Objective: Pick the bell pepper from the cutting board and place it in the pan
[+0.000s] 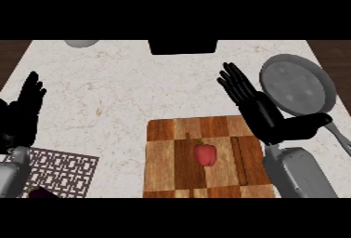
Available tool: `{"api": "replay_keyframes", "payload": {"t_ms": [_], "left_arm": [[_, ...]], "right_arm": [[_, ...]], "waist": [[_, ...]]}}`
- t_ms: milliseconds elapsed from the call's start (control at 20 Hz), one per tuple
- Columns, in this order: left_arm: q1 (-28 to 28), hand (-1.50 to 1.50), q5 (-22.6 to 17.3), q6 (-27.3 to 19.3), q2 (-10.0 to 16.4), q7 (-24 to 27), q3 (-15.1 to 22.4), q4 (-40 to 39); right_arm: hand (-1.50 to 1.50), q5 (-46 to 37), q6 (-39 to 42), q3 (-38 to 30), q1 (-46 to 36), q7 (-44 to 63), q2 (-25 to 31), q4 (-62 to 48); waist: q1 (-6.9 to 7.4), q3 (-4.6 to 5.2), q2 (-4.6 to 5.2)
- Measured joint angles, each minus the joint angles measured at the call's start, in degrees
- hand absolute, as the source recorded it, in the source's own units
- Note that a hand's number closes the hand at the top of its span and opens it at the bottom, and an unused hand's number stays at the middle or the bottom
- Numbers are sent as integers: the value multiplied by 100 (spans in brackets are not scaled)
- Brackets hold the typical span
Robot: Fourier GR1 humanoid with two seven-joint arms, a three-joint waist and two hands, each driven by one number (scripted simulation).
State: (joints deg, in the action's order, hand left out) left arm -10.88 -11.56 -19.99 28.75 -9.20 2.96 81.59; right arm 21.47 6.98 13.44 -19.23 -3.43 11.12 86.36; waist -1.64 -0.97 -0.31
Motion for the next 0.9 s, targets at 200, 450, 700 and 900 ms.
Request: {"api": "replay_keyframes", "payload": {"t_ms": [200, 450, 700, 900], "left_arm": [[0, 0, -69, 156, -269, 164, 73, 125], [28, 0, -396, 354, -547, 59, 171, 464], [146, 0, -572, 376, -691, -51, 166, 663], [132, 0, -628, 439, -729, -141, 160, 771]], "right_arm": [[150, -374, -120, 37, -280, 44, 40, 219], [150, -1686, -498, 199, -558, 133, 749, 357], [-150, -2916, -891, 333, 401, -269, 1655, 1133], [-150, -3582, -1000, 267, 1105, -213, 2301, 1881]], "waist": [[109, 62, 9], [48, 105, -41], [-98, 102, -62], [-60, 100, -36]]}}
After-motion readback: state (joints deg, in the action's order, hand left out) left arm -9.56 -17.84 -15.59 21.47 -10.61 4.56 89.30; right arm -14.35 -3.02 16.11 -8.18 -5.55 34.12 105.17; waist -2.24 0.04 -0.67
